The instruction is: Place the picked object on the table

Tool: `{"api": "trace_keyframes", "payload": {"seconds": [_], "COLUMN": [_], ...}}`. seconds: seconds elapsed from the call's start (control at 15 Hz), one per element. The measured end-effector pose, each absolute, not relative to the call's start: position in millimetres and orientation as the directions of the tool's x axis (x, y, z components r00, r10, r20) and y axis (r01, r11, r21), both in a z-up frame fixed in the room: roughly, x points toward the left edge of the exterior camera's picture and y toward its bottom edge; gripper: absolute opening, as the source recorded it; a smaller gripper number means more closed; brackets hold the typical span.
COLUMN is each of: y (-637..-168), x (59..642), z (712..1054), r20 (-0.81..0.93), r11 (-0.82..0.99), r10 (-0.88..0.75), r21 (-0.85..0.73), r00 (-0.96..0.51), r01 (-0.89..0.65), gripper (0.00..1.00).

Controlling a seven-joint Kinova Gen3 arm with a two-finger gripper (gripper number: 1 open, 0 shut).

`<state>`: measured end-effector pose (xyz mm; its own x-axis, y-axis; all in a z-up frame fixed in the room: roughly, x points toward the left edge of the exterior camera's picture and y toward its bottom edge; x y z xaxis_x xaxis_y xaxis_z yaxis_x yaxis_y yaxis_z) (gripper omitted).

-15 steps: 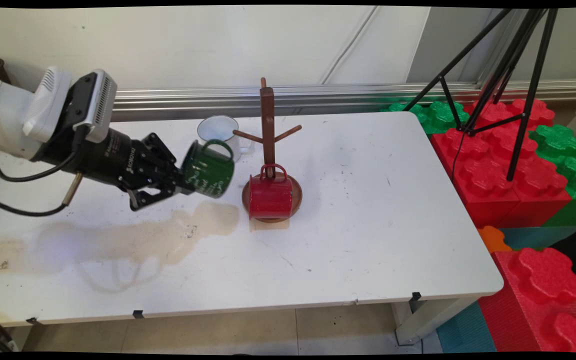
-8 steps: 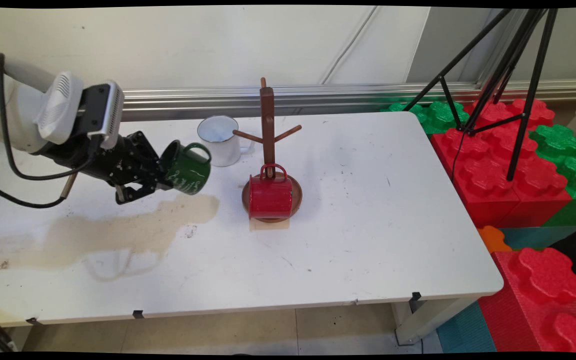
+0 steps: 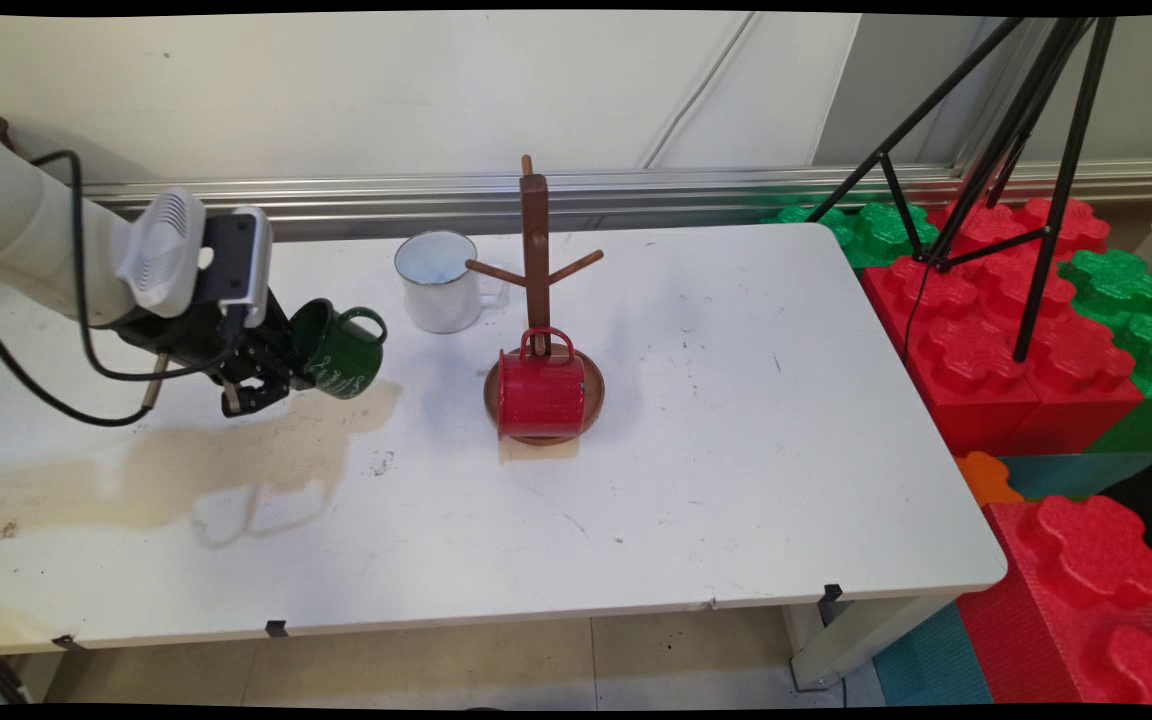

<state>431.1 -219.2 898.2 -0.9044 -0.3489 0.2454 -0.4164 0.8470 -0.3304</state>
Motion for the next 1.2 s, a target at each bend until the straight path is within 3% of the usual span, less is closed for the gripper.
{"api": "trace_keyframes", "payload": {"seconds": [1.2], "y": [-258], "x": [413], "z": [836], "r20": [0.108], "r11": [0.812], "r10": [-0.460], "r21": [-0.351], "r00": [-0.881], "r01": [-0.467], "gripper": [0.00]}}
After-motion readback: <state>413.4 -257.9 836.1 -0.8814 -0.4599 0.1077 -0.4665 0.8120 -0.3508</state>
